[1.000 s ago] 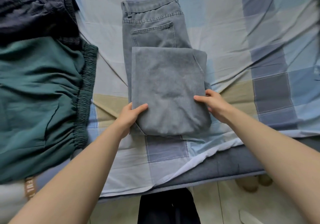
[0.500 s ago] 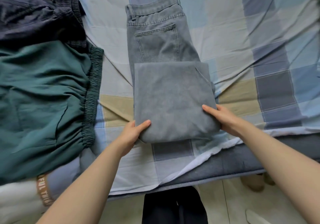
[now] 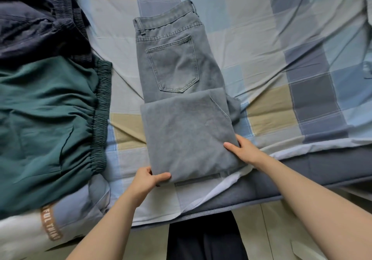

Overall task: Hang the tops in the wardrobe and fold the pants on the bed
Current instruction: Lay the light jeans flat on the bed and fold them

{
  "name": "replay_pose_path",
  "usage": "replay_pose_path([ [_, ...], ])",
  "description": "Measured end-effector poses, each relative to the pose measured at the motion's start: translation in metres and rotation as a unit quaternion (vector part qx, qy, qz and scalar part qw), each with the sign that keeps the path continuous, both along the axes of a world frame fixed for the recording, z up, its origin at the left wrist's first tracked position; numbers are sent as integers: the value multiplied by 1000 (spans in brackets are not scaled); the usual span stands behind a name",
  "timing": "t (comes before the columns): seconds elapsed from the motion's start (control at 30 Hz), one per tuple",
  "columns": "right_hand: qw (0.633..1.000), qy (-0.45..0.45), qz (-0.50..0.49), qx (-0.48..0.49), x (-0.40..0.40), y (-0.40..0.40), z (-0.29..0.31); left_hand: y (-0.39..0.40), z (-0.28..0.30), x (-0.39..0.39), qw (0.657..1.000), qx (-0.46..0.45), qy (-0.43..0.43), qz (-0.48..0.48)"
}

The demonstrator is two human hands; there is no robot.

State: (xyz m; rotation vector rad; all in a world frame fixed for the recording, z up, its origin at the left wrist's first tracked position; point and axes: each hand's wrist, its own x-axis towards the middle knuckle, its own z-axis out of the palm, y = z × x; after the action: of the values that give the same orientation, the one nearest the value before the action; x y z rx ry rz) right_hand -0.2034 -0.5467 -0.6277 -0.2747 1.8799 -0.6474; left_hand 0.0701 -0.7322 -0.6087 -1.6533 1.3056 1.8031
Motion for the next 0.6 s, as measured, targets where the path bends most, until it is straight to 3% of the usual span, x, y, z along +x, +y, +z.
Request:
replay_pose_path([
  [0.17,998,-22,-19,57,0,0,-10,4,7,-21,994,-85,-62,-2],
  [0.23,997,-38,-16,70,-1,-3,-9,-4,13,-41,976,-190,-103,-5],
  [0.3,994,-72,-31,72,-1,0,-8,-20,21,-64,925,-349,-138,-61],
  [0.4,992,-89,-54,72,-2,10,-4,-39,34,-122,843,-499,-31,-198],
  [0.5,995,-70,-41,62,0,16,0,-43,31,-191,804,-468,79,-359],
  [0.6,988,-124,-81,45,-10,16,-1,-42,16,-243,770,-387,41,-506],
])
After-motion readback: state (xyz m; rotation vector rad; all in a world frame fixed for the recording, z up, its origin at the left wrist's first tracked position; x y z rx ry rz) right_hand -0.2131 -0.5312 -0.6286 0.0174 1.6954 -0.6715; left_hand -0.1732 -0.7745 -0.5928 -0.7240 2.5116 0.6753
